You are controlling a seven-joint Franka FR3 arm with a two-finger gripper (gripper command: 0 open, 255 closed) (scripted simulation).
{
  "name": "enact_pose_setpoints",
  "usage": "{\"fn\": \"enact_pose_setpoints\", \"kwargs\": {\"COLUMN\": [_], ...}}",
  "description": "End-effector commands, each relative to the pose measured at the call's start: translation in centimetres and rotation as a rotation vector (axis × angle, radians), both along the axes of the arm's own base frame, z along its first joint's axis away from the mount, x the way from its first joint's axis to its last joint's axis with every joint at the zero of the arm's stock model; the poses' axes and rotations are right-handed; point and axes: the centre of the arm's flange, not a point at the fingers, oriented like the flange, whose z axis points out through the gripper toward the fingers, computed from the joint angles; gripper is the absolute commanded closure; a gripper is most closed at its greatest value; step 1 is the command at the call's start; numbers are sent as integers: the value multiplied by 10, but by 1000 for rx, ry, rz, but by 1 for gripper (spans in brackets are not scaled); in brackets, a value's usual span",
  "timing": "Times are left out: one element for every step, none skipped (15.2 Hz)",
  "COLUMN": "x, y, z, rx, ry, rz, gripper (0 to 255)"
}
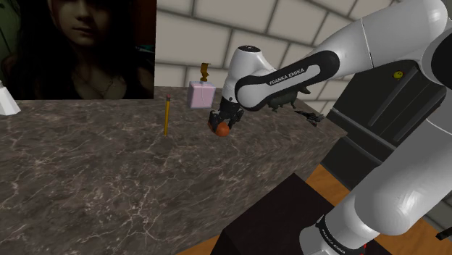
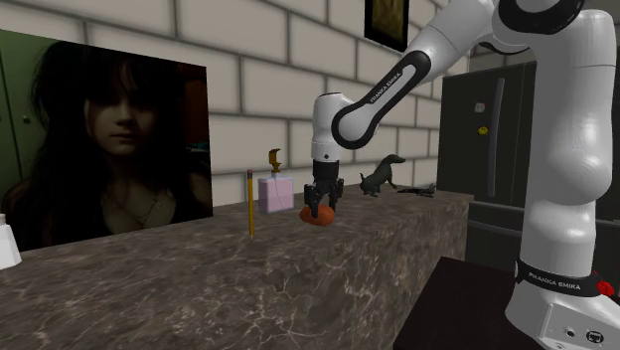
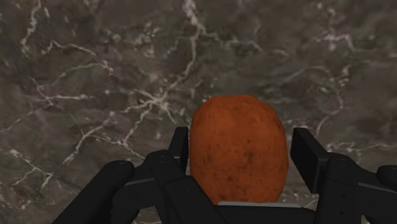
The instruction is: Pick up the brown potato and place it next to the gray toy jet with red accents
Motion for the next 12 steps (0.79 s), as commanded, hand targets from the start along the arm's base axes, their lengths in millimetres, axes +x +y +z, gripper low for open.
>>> {"fn": "enact_pose_setpoints", "kwargs": {"x": [0, 0, 0, 0, 0, 0, 0, 0, 0, 0, 0, 0], "y": [0, 0, 0, 0, 0, 0, 0, 0, 0, 0, 0, 0], "z": [0, 0, 0, 5, 10, 15, 21, 26, 31, 37, 42, 47], "rx": [0, 0, 0, 0, 0, 0, 0, 0, 0, 0, 0, 0], "ry": [0, 0, 0, 0, 0, 0, 0, 0, 0, 0, 0, 0], "rz": [0, 0, 0, 0, 0, 0, 0, 0, 0, 0, 0, 0], "gripper": [255, 255, 255, 255, 255, 255, 255, 255, 255, 255, 255, 255]}}
